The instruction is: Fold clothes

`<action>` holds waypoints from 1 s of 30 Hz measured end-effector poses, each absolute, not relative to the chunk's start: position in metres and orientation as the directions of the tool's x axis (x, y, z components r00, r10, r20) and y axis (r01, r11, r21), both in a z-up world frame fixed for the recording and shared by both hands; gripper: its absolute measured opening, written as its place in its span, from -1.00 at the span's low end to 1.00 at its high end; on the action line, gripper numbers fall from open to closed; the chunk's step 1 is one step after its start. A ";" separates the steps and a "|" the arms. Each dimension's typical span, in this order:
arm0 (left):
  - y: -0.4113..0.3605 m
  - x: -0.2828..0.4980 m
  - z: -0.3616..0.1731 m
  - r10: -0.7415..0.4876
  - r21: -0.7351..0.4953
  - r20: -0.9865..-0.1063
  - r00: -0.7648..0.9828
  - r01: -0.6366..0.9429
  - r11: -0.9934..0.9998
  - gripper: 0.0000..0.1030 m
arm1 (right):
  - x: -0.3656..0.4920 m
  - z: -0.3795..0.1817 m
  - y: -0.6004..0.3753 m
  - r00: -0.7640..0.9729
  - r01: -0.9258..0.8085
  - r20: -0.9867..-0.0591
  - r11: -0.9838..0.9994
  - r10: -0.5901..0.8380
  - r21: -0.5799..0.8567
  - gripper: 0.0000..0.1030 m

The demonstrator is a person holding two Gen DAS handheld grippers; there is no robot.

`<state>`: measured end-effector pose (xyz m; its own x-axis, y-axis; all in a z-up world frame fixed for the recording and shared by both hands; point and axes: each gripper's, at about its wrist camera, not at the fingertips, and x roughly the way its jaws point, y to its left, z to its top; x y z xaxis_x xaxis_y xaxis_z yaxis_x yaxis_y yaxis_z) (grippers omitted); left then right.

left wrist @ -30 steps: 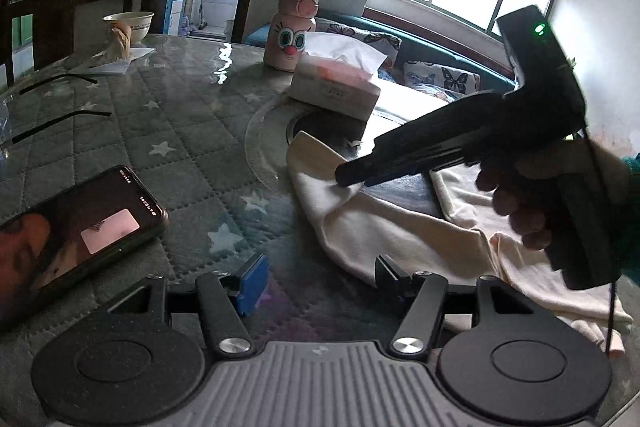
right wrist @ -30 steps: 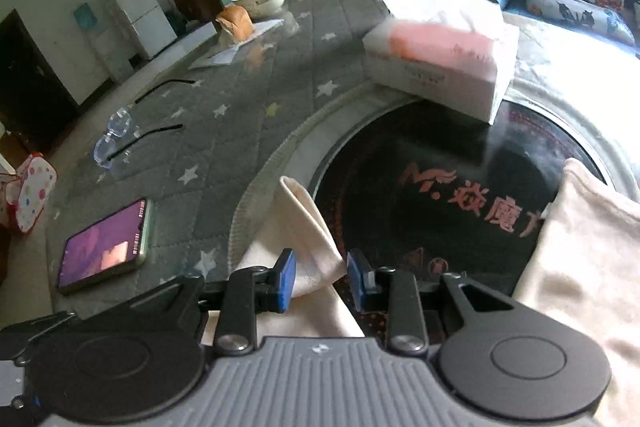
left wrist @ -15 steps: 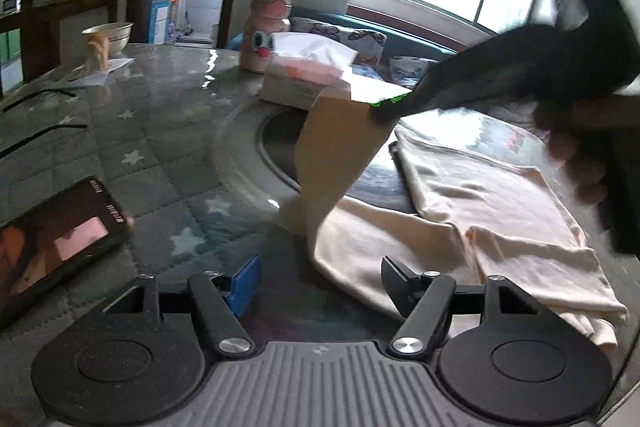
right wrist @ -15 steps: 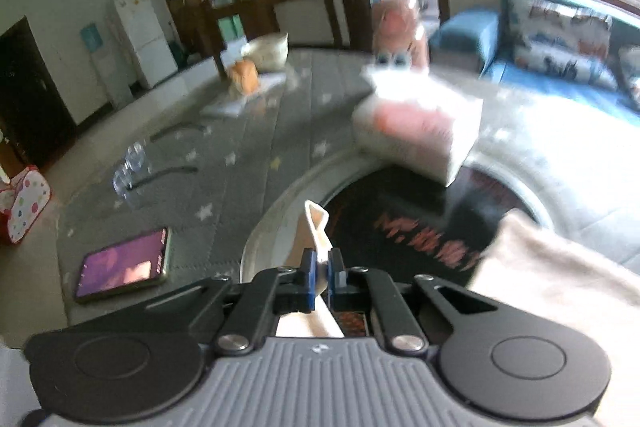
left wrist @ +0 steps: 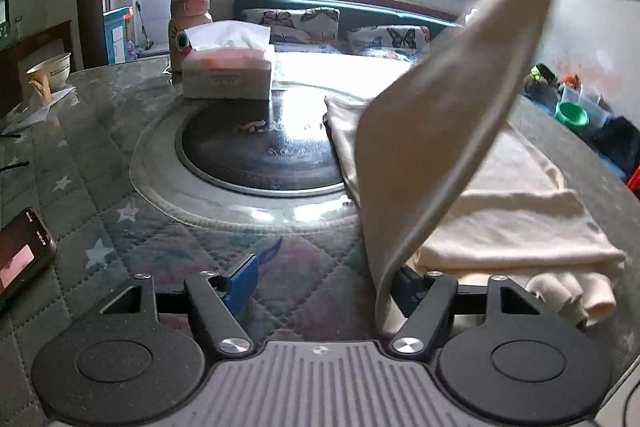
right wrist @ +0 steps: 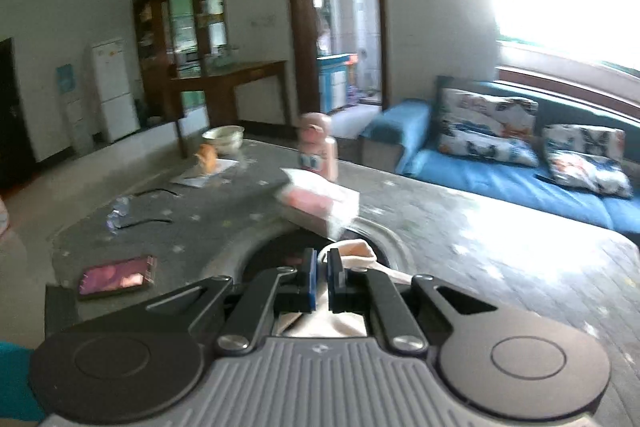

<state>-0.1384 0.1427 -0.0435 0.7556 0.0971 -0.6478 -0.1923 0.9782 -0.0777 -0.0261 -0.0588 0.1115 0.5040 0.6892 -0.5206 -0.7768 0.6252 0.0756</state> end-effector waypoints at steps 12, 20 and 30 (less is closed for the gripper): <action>0.136 -0.153 -0.043 0.064 0.000 -0.674 0.736 -0.086 0.996 0.16 | -0.034 -0.010 -0.150 0.443 -0.573 -0.742 0.795 0.503 0.197 -0.79; 0.153 -0.164 -0.016 0.029 -0.031 -0.654 0.756 -0.066 0.997 0.19 | -0.025 -0.003 -0.161 0.496 -0.565 -0.680 0.795 0.539 0.218 -0.74; 0.120 -0.115 -0.011 -0.179 -0.167 -0.601 0.779 0.096 0.981 0.06 | -0.009 -0.037 -0.127 0.481 -0.594 -0.721 0.790 0.499 0.150 -0.91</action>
